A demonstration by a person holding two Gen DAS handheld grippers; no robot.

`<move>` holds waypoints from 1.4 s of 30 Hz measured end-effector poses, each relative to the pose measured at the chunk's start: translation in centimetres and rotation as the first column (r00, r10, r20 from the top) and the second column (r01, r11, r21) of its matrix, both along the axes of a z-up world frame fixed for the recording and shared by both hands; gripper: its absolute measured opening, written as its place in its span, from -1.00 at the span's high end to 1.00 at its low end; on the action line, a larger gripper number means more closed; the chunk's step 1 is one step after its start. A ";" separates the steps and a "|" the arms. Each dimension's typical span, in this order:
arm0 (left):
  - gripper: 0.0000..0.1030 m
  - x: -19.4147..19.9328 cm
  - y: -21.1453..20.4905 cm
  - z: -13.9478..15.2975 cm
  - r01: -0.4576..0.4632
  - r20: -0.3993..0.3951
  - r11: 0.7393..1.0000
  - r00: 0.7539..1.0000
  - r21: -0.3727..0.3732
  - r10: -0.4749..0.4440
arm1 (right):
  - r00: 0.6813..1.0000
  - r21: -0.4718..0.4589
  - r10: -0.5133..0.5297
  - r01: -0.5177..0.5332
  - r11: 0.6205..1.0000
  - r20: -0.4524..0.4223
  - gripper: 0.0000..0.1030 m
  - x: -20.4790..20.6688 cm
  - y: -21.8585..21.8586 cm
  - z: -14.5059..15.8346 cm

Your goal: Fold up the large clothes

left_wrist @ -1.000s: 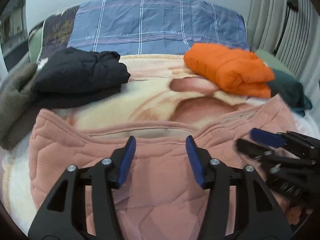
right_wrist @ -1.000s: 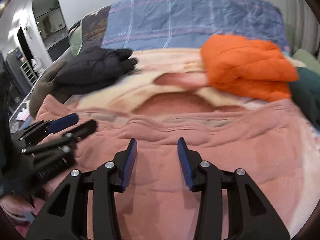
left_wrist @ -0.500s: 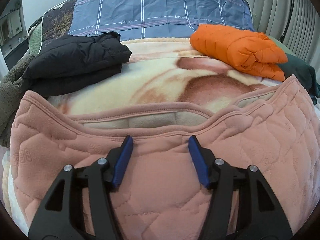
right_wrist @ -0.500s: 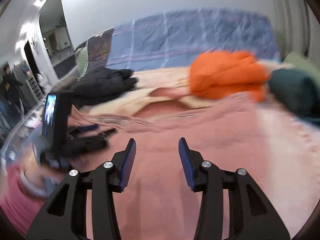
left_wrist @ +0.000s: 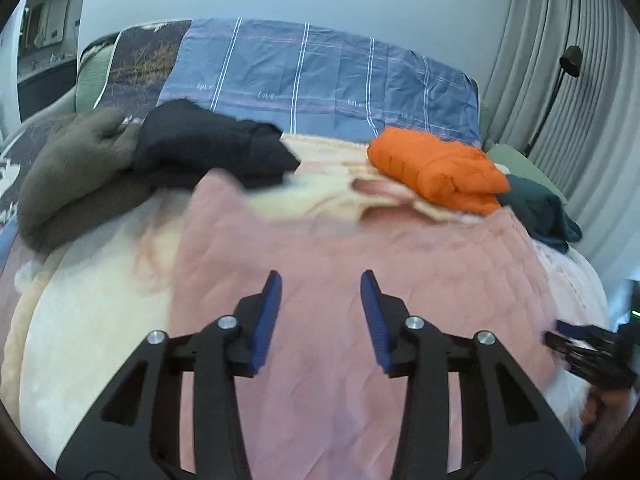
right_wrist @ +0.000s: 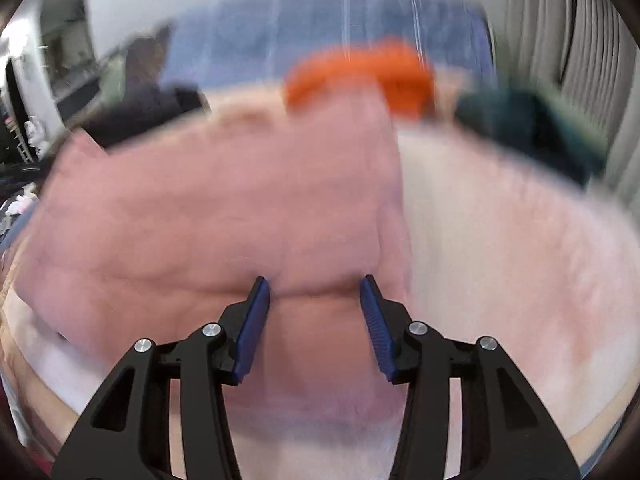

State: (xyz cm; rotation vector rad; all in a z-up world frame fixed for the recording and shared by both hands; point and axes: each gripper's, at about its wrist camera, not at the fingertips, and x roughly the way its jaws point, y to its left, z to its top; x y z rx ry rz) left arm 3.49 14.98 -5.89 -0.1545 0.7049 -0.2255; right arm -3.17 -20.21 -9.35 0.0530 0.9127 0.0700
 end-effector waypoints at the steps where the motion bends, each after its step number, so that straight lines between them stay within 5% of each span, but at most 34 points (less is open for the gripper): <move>1: 0.25 -0.3 0.4 -1.1 -0.004 -0.032 1.000 0.999 0.020 0.005 | 1.000 0.021 0.002 -0.002 1.000 0.002 0.07 -0.1 -0.4 -1.1; 3: 0.28 -0.4 1.2 -4.5 -0.026 -0.089 0.996 0.995 0.089 0.034 | 1.000 -0.011 -0.003 0.003 1.000 0.009 0.07 -0.2 0.1 -0.5; 4: 0.28 -1.0 1.4 -5.5 -0.017 -0.043 0.995 0.999 0.094 0.021 | 1.000 -0.034 -0.009 0.009 0.999 0.007 0.06 -0.1 0.7 0.2; 9: 0.16 -2.3 0.7 -3.2 -0.042 0.016 0.995 0.999 0.087 0.040 | 0.999 -0.003 -0.048 0.048 0.999 0.021 0.06 -0.4 2.1 3.4; 14: -0.03 -3.9 0.1 -2.1 -0.040 0.051 0.992 0.998 0.117 0.034 | 0.964 0.035 0.229 -0.236 0.971 0.138 0.07 -2.7 9.2 5.8; 17: -0.14 -3.4 -0.1 -4.5 -0.047 -0.009 0.985 0.999 0.167 0.049 | 0.949 0.044 0.314 -0.315 0.948 0.022 0.07 -2.4 12.9 2.9; 19: -0.14 -3.5 0.4 -5.2 -0.044 0.001 0.990 0.999 0.135 0.044 | 0.944 0.028 0.313 -0.312 0.950 -0.103 0.04 -1.4 14.1 -1.5; 20: -0.14 -3.6 0.7 -5.1 -0.044 0.000 0.992 0.999 0.117 0.044 | 0.944 0.029 0.317 -0.315 0.949 -0.090 0.05 -1.5 14.1 -1.7; 24: -0.12 -3.8 1.3 -4.3 -0.030 0.015 0.998 0.999 0.060 0.029 | 0.943 0.100 0.315 -0.304 0.947 -0.112 0.20 -0.9 13.4 2.6; 28: -0.08 -3.2 1.4 -2.1 -0.015 0.062 1.000 0.998 0.023 0.013 | 0.944 -0.053 0.326 -0.323 0.945 0.048 0.21 0.7 14.8 7.1; 30: -0.08 -2.0 0.7 -1.6 -0.021 0.060 0.998 0.998 0.057 0.017 | 0.943 -0.021 0.329 -0.329 0.944 0.040 0.21 3.4 15.1 6.9; 33: -0.15 0.3 0.4 -4.1 -0.021 -0.040 0.995 0.999 0.099 0.025 | 0.941 0.020 0.305 -0.306 0.952 -0.146 0.21 8.3 15.3 -0.1; 34: -0.15 0.5 0.4 -4.7 -0.023 -0.038 0.995 0.999 0.101 0.027 | 0.943 0.044 0.309 -0.306 0.951 -0.124 0.21 8.7 14.9 -0.7; 39: -0.15 0.0 0.7 -5.0 -0.010 -0.006 0.996 1.000 0.088 0.010 | 0.941 0.031 0.308 -0.307 0.951 -0.138 0.30 7.8 14.8 1.9; 42: -0.15 0.0 0.6 -5.0 -0.012 -0.006 0.996 1.000 0.092 0.013 | 0.954 0.040 0.289 -0.287 0.957 -0.075 0.41 9.5 15.0 4.3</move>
